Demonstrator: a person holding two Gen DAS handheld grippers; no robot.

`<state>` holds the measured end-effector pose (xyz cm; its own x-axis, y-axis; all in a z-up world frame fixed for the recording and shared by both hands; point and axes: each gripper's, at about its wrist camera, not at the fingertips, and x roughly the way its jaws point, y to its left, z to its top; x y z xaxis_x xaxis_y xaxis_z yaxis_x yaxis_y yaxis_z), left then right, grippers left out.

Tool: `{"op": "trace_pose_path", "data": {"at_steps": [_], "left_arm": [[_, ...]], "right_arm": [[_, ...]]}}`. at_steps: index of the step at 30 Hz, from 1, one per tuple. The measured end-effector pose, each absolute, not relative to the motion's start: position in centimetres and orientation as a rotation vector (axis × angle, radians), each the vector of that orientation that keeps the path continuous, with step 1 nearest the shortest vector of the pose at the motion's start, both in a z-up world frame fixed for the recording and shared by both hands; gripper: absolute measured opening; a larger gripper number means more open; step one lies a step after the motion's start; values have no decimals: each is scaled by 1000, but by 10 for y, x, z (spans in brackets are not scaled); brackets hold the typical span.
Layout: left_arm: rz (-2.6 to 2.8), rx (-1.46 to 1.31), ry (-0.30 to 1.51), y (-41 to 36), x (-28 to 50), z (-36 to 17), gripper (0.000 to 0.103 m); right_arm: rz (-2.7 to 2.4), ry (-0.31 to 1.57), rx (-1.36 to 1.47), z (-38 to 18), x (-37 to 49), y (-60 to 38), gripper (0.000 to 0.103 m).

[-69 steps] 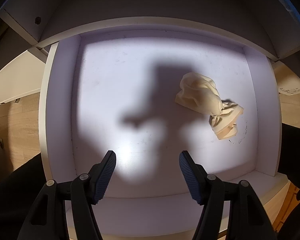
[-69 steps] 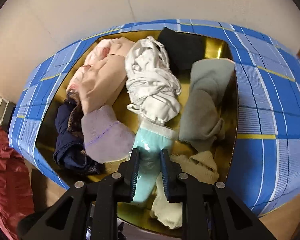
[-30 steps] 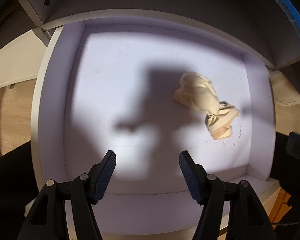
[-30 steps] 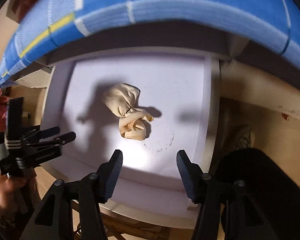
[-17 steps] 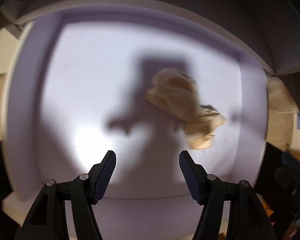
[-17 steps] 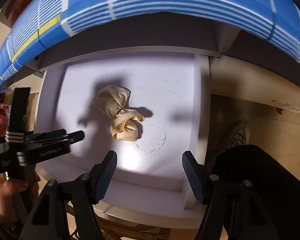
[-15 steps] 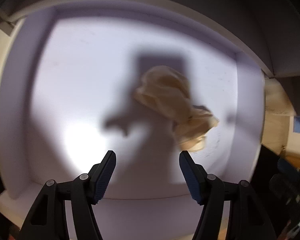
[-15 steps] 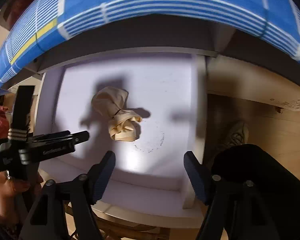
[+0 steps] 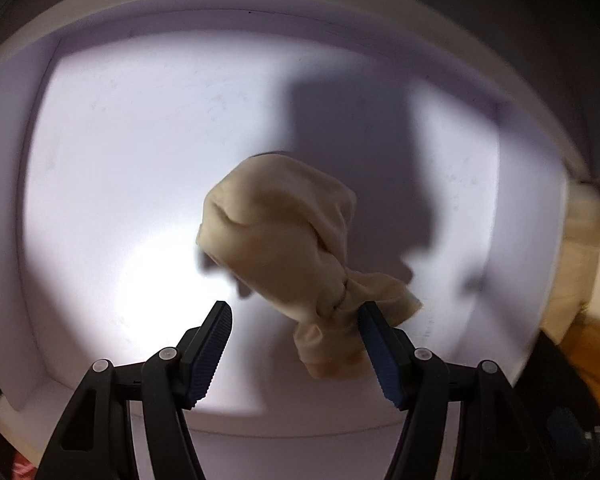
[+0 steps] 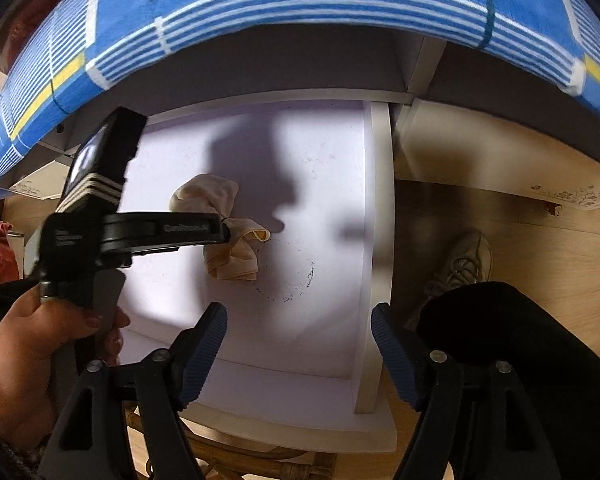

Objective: Organize soft objects
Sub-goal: 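Move the left tool down onto the cream garment in the drawer, then close the left gripper on the cream garment and lift it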

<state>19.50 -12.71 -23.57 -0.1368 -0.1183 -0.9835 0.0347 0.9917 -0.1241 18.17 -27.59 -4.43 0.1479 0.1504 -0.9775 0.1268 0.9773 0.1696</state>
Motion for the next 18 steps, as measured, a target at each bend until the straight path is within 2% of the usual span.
{"op": "trace_pose_path", "data": {"at_steps": [2, 4, 18], "left_arm": [[-142, -43, 1699, -128, 197, -239, 77], [-155, -18, 1694, -125, 197, -240, 81], [-134, 152, 1656, -67, 181, -232, 81]], "right_arm": [[18, 1428, 229, -44, 183, -275, 76], [21, 1433, 237, -46, 184, -275, 76], [29, 1444, 249, -51, 186, -274, 76]]}}
